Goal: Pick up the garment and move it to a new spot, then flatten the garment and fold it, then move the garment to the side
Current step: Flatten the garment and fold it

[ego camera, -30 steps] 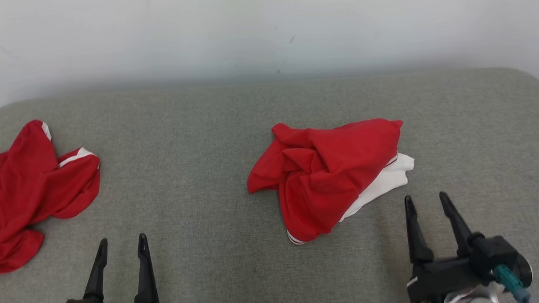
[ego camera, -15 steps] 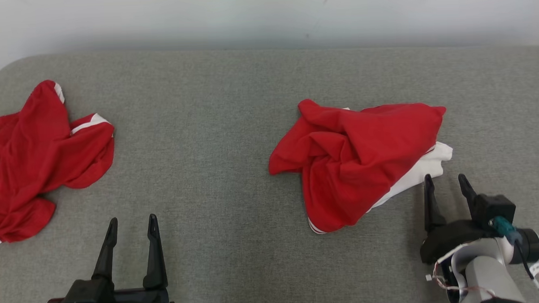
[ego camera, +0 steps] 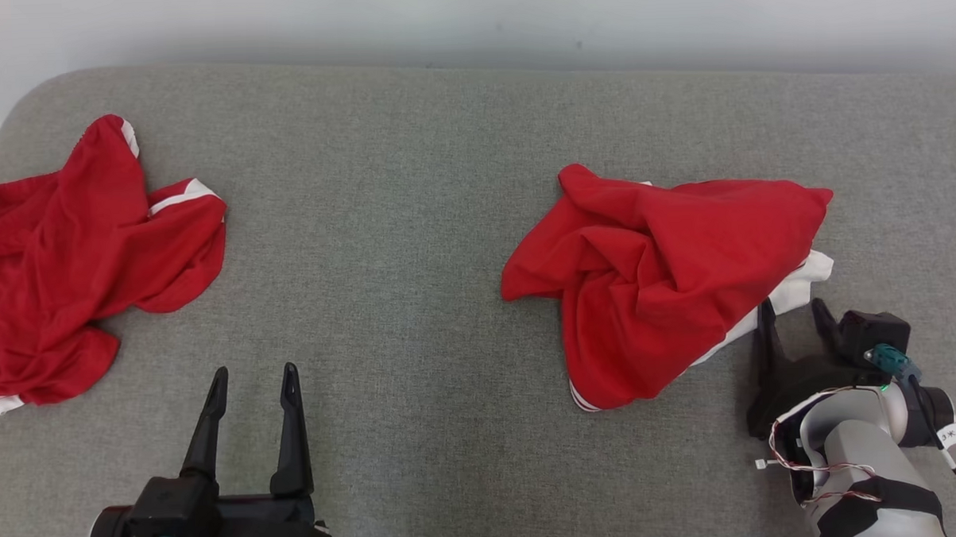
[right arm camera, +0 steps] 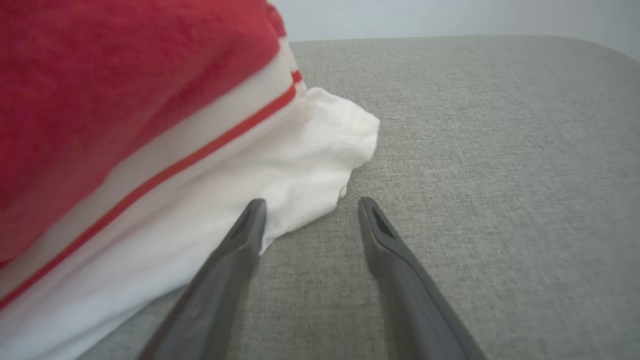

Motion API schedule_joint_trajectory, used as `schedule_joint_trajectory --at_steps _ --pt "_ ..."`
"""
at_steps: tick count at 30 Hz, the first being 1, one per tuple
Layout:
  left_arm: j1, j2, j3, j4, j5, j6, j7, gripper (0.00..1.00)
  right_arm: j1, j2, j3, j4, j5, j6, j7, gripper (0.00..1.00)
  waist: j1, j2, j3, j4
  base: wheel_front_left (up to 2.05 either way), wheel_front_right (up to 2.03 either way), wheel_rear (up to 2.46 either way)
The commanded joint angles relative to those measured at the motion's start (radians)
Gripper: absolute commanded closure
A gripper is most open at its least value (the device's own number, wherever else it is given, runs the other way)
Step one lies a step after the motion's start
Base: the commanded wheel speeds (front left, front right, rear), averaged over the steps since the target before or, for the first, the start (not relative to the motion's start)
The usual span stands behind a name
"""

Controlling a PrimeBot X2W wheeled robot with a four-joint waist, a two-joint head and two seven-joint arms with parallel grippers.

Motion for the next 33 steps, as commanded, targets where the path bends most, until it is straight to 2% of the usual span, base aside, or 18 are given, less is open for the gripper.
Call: schedule_joint_trajectory --at_steps 1,2,7,11,25,30,33 --pt "-0.012 -0.001 -0.002 0.004 -0.004 -0.003 -0.003 0.00 0.002 0.007 0.009 0.024 0.003 0.003 0.006 0.89 0.0000 0.0000 -0.003 0.002 0.00 0.00 0.00" --pt "-0.009 -0.001 -0.003 0.006 -0.003 -0.003 -0.003 0.00 -0.002 0.005 0.013 0.029 0.006 0.003 0.006 1.00 0.0000 0.0000 -0.007 0.002 0.00 0.00 0.00" --pt "0.019 -0.001 -0.005 0.016 -0.010 0.003 -0.003 0.00 0.015 -0.016 0.029 -0.023 0.019 0.003 0.003 1.00 0.0000 0.0000 -0.045 -0.002 0.00 0.00 0.00" --pt "0.047 -0.001 -0.003 0.018 -0.018 0.004 -0.003 0.00 0.047 -0.030 0.045 -0.107 0.031 0.003 0.003 1.00 0.0000 0.0000 -0.088 -0.023 0.00 0.00 0.00" --pt "0.113 -0.001 -0.010 0.021 -0.031 0.011 -0.003 0.00 0.132 -0.143 0.136 -0.412 0.067 0.003 0.003 1.00 0.0000 0.0000 -0.200 -0.101 0.00 0.00 0.00" --pt "0.132 -0.001 -0.006 0.021 -0.032 0.012 -0.003 0.00 0.156 -0.146 0.210 -0.506 0.079 0.003 0.003 1.00 0.0000 0.0000 -0.226 -0.112 0.00 0.00 0.00" --pt "0.141 -0.001 -0.009 0.018 -0.036 0.013 -0.003 0.00 0.187 -0.132 0.306 -0.563 0.099 0.003 0.003 1.00 0.0000 0.0000 -0.236 -0.109 0.00 0.00 0.00"
